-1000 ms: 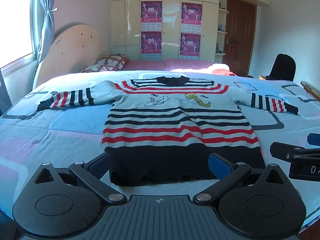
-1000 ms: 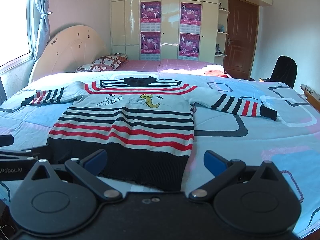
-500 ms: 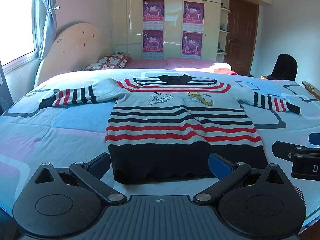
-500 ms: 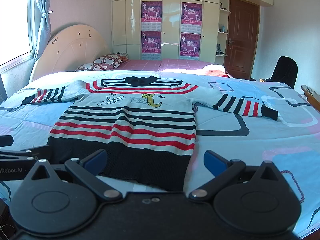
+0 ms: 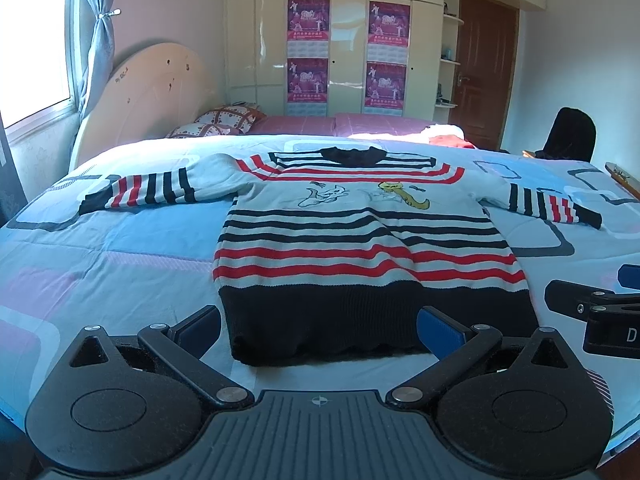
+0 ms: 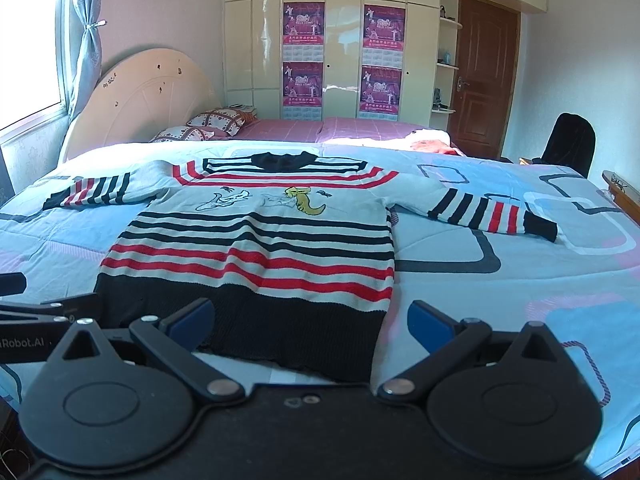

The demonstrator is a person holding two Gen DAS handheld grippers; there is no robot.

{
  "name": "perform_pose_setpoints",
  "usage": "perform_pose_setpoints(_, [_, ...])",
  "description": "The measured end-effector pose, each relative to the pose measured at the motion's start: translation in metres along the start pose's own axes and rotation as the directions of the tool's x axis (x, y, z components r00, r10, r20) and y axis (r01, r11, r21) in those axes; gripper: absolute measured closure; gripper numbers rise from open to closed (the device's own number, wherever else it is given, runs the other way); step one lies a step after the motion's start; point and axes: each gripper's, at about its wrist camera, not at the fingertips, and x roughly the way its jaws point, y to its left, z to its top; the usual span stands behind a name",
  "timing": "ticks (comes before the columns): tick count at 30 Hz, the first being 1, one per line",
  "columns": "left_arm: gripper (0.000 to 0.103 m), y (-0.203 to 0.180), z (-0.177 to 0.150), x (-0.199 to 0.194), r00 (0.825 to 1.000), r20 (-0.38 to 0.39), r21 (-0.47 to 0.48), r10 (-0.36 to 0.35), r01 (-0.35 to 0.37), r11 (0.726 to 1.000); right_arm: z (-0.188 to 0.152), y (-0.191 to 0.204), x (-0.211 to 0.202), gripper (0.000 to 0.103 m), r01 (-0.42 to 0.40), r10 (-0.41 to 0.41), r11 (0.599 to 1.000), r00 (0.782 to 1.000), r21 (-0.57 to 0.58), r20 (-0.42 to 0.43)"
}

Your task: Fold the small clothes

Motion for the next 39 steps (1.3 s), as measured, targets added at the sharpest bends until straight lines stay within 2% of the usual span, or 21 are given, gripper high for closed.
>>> perform_pose_setpoints(26, [0.0, -0.002, 0.0, 0.002, 1.0, -0.012, -0.004, 0.009, -0.009, 1.0, 0.0, 0.0, 0.002, 0.0, -0.006, 0.006, 1.0, 1.0, 0.0, -0.003])
perform_pose_setpoints(29, [0.0, -0.001, 0.002, 0.005, 0.999, -0.038, -0.006, -0.002, 0.001, 1.0, 0.001, -0.002, 0.005, 0.0, -0.006, 0.006, 1.0, 1.0, 0.012, -0.003])
perform_pose_setpoints(32, [0.0, 0.01, 0.008, 0.01, 0.999, -0.044, -0.075, -0.031, 0.028, 0.997, 0.007, -0.014, 0.015, 0.0, -0.004, 0.004, 0.999, 1.0, 0.041, 0.01])
perform_pose_setpoints(35, [0.0, 0.035, 0.013, 0.032, 0.995, -0.094, -0.215, -0.014, -0.006, 0.977, 0.016, -0.029, 0.028, 0.0, 0.015, -0.019, 0.996, 0.999, 0.084, 0.045])
perform_pose_setpoints(37, [0.0, 0.047, 0.019, 0.053, 0.992, -0.125, -0.242, -0.024, -0.007, 0.97, 0.026, -0.043, 0.038, 0.0, 0.037, -0.045, 0.992, 0.997, 0.122, 0.067])
perform_pose_setpoints(39, [0.0, 0.054, 0.03, 0.071, 0.993, -0.112, -0.246, -0.028, -0.001, 0.969, 0.037, -0.06, 0.049, 0.0, 0.06, -0.075, 0.986, 0.993, 0.156, 0.092])
